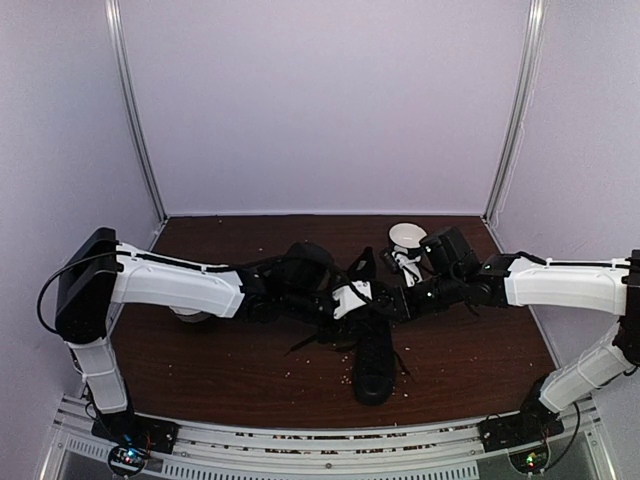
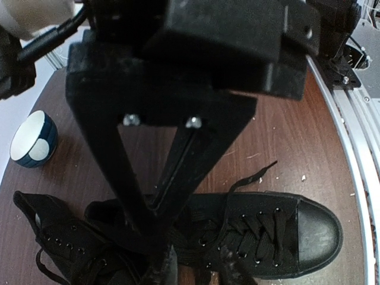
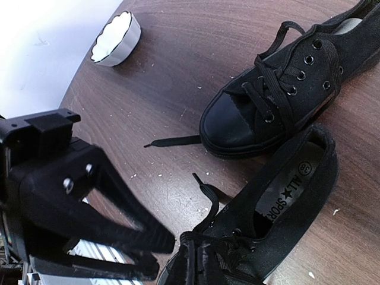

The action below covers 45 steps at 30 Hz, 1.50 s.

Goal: Tie the shoes
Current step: Wrap the half-tied shoelace around a loop with the shoelace, then pass from the right arm to the left

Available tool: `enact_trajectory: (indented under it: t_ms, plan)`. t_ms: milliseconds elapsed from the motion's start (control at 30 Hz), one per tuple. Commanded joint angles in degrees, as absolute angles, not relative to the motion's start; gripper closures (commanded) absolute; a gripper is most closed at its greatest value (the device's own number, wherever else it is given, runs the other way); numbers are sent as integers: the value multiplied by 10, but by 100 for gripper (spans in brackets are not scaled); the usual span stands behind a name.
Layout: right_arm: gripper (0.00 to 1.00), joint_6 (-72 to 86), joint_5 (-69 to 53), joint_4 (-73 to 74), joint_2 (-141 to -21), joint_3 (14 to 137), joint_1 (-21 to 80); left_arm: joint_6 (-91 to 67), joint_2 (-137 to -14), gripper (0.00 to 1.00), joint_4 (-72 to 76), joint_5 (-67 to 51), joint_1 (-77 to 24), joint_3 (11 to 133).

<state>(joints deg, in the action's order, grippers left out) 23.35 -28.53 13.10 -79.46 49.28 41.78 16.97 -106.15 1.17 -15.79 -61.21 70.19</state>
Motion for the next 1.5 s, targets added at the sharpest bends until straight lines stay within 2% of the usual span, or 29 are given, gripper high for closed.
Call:
enact_trajectory:
  t_ms: [0,167,467,633,833,1000,1167,1333,1467]
  plan:
    - [100,235,-290,120,-791,501,420,164,-1077,79,59,-192,-613,726]
    - [100,236,-294,120,-785,502,421,171,-1111,87,21,-183,-613,745]
    - [100,237,-299,120,-781,503,421,177,-1119,84,4,-201,-613,756]
    - [100,233,-300,127,-779,504,421,172,-1069,79,23,-223,-613,719]
    - [100,229,-307,132,-778,504,421,202,-1015,61,110,-180,-603,614]
    - [100,228,-310,133,-779,506,421,231,-1060,55,97,-164,-594,653]
    - [100,230,-309,133,-779,507,421,239,-1099,56,79,-171,-593,698]
    - [100,230,-311,132,-776,507,420,241,-1115,67,67,-193,-593,714]
    - [100,233,-316,126,-775,508,421,240,-1132,71,58,-189,-593,731]
